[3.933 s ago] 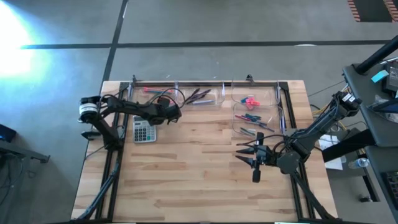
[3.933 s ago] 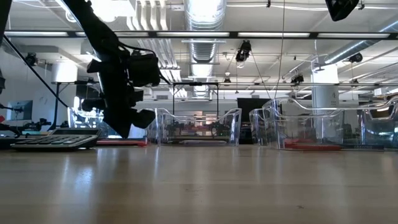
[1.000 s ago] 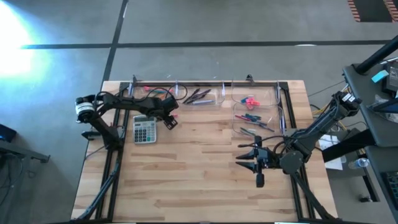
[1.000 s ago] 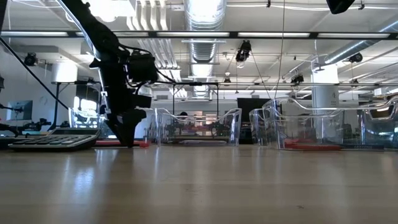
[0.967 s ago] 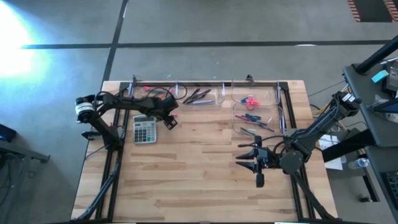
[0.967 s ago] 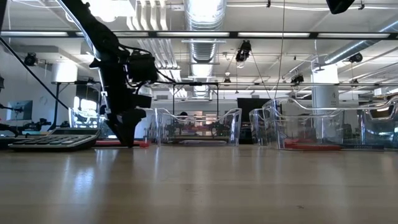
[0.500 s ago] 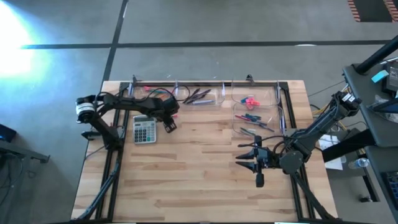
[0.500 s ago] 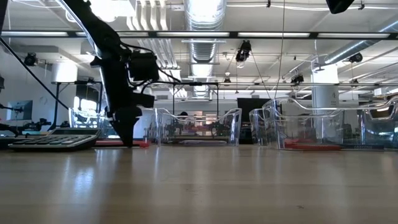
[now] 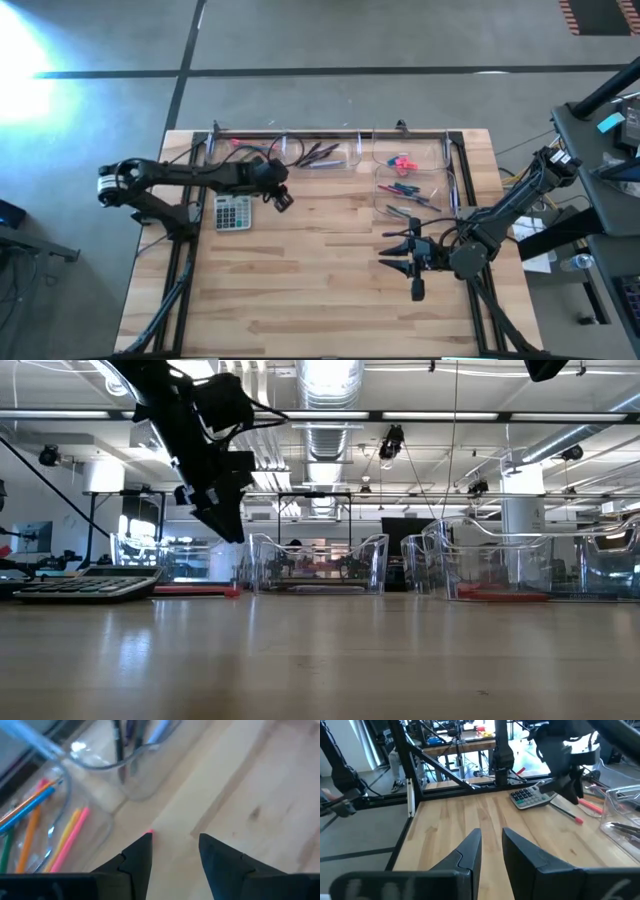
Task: Sort crayons/erasers/pens/pencils in bins
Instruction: Put the green pencil into the top left transparent bin
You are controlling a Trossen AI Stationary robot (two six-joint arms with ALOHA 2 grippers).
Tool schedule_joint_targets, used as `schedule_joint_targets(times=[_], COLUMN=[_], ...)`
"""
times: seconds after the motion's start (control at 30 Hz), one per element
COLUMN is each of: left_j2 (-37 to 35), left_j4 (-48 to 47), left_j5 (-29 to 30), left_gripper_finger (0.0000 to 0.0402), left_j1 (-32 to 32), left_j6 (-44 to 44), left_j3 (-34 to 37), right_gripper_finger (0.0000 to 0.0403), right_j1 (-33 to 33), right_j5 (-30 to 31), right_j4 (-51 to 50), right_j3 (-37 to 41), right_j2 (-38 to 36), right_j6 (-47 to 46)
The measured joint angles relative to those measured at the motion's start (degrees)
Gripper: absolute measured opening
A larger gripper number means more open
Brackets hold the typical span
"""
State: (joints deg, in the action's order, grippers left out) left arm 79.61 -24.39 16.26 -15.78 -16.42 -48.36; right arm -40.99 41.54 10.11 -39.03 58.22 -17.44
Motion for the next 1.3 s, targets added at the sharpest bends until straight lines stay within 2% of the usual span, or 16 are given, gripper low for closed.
schedule_joint_targets(times=[0.1,0.23,0.4,0.53,0.77,0.97,1.07,1.3], left_j2=[0.7,4.1,11.3,16.2,22.9,24.5,23.8,22.9], left_j4=[-0.2,0.1,0.0,0.8,3.4,4.4,4.7,9.0], left_j5=[2.7,6.9,21.6,27.9,29.4,31.3,30.1,21.6], left_gripper_finger=[0.0148,0.0148,0.0148,0.0137,0.0078,0.0032,0.0021,0.0017], left_j1=[1.7,3.0,5.6,6.1,6.0,6.1,6.2,7.1], left_j6=[-6.7,-21.9,-36.5,-46.0,-49.3,-48.8,-47.0,-39.5], left_j3=[0.0,0.2,0.4,0.4,0.2,-0.7,-1.2,-3.2], right_gripper_finger=[0.0068,0.0068,0.0068,0.0068,0.0068,0.0068,0.0068,0.0068], right_j1=[0.0,0.0,0.0,-0.4,-0.4,-0.8,-0.8,-0.8], right_j5=[0.0,0.0,0.0,0.0,0.0,0.0,0.0,0.0], right_j4=[0.0,0.5,1.0,0.9,0.9,0.9,0.9,0.9], right_j3=[0.0,0.0,0.0,0.0,0.0,0.0,0.0,0.0], right_j2=[0.0,0.0,0.0,0.0,0.0,0.0,0.0,0.0], right_j6=[0.2,0.1,-0.6,-0.6,-0.5,-0.5,-0.4,0.2])
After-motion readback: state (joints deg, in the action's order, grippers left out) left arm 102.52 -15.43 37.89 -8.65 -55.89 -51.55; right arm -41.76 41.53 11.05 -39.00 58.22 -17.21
